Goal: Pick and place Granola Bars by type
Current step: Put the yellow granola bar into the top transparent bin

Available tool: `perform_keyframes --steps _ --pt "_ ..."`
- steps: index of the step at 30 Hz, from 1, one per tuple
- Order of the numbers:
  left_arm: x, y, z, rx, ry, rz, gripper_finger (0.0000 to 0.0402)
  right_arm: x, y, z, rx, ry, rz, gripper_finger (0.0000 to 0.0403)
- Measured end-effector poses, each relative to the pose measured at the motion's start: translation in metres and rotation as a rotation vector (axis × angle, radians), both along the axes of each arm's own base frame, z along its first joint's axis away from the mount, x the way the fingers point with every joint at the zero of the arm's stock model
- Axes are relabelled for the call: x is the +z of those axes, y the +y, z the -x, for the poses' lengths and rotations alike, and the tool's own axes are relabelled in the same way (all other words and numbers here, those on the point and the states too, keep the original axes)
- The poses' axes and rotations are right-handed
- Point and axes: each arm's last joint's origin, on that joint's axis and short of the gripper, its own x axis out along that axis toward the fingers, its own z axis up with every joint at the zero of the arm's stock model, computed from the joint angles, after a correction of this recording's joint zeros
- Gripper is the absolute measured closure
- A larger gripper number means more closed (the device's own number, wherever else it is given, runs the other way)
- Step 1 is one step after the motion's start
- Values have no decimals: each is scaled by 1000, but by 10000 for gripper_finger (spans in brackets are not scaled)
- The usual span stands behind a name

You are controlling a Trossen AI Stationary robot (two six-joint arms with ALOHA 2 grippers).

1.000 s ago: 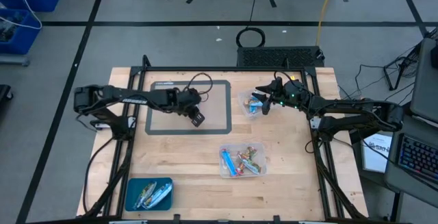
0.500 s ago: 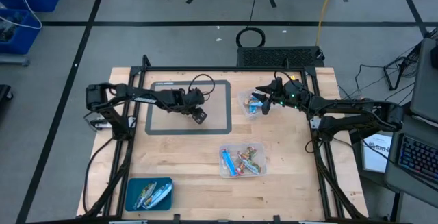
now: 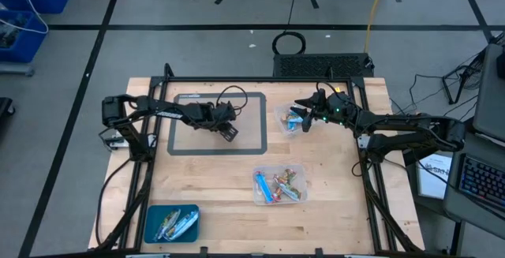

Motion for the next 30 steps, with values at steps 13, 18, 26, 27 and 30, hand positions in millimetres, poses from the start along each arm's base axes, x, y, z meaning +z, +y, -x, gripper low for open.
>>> perform_keyframes --steps 13,18,26,27,30 --pt "0 0 2 -58 32 -9 388 0 0 0 0 0 0 248" --pt "11 -10 -3 -167 -35 -41 392 0 0 0 0 0 0 248" --pt "55 -30 -12 -371 -191 -224 393 1 0 0 1 -9 8 248" --pt "60 -33 -12 -400 -206 -255 393 1 0 0 1 -12 10 248" --pt "74 -39 -14 -480 -259 -348 393 3 0 -1 2 -21 19 248"
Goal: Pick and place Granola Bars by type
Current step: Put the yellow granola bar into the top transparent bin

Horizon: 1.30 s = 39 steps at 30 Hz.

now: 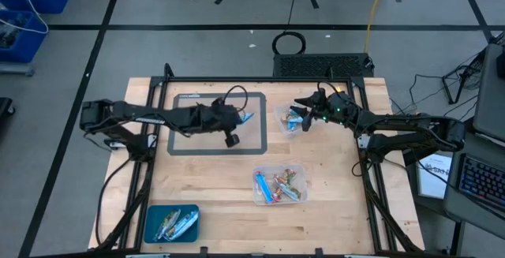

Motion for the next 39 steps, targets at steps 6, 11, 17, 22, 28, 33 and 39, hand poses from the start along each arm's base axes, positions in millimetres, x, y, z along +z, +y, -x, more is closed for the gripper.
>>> perform_keyframes --steps 6,11,17,22,28,33,39 --pt "22 -11 -10 -182 -156 -149 393 1 0 0 2 -8 12 248" --pt "25 -14 -14 -348 -279 -219 394 1 0 0 4 -4 21 248" --pt "17 -10 -7 -540 -487 -295 394 1 0 0 7 0 32 248" --pt "20 -3 4 -687 -702 -347 394 3 2 -2 23 -16 51 248" --pt "25 7 17 -795 -887 -342 394 22 17 -11 155 -180 182 248" --pt "23 15 21 -760 -887 -310 394 35 36 -20 305 -341 256 248" --pt "22 16 21 -759 -881 -299 394 29 49 -34 370 -395 312 248"
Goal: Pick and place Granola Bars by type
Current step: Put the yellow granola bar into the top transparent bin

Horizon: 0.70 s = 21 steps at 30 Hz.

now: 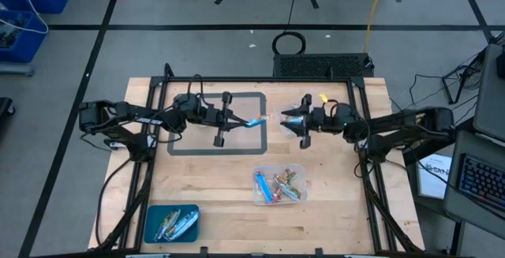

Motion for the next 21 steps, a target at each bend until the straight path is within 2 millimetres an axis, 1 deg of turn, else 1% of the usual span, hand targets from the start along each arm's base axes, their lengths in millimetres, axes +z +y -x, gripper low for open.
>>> perform_keyframes --steps 6,14,18,21 --pt "-3 0 0 0 30 11 394 0 3 -13 1 -28 97 245" --pt "-8 1 -1 14 80 29 394 7 7 -27 16 -44 123 214" --pt "-8 1 -1 13 87 36 394 7 5 -29 -33 -21 111 218" --pt "-8 1 -1 14 90 37 394 7 4 -30 -34 -8 112 227"
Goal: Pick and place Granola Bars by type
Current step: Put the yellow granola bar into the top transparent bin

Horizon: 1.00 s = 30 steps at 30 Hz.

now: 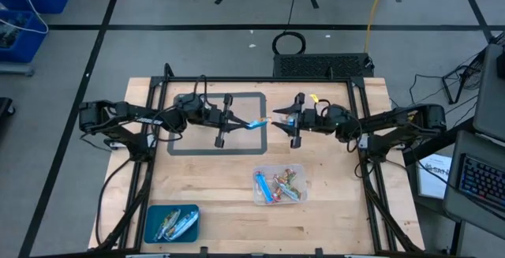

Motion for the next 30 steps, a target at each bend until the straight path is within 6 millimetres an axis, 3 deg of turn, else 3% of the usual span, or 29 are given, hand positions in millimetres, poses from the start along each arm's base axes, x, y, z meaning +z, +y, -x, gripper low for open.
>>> perform_keyframes --steps 17,30 --pt "-2 0 0 2 19 9 391 6 -1 -7 5 26 -3 256" --pt "-2 0 0 3 21 19 394 5 -1 -7 -4 33 38 397"
